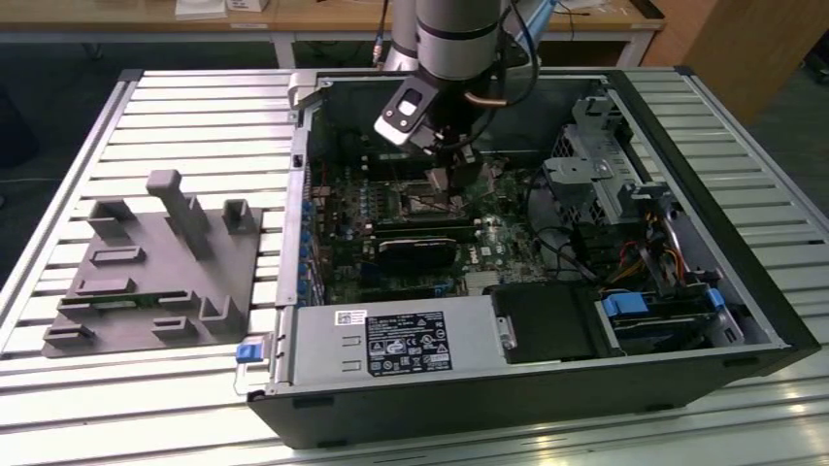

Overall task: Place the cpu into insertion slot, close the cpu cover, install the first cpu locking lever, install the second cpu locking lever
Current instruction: 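Place the cpu into insertion slot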

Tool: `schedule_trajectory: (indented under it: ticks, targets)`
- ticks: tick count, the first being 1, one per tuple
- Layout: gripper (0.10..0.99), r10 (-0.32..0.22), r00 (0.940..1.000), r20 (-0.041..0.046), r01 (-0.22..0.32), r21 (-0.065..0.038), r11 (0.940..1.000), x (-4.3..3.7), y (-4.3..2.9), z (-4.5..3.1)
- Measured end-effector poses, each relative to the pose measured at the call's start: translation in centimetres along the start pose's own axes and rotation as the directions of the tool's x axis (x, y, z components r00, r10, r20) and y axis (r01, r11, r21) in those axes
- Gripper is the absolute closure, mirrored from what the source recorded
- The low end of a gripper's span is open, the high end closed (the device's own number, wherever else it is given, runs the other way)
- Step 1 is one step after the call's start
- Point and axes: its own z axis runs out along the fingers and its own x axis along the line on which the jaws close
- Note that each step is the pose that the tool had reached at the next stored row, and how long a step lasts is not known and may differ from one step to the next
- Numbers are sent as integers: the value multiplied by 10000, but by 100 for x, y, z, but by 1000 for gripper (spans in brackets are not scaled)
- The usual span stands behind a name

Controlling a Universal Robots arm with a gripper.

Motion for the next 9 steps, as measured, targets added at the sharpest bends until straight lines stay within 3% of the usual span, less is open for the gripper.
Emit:
schedule_trajectory:
  ticks: [6,9]
  targets:
    - [549,1036,9946,95,-1035,-37,9946,0,-1,13]
    - [549,1133,9935,103,-1132,-43,9936,0,-9,24]
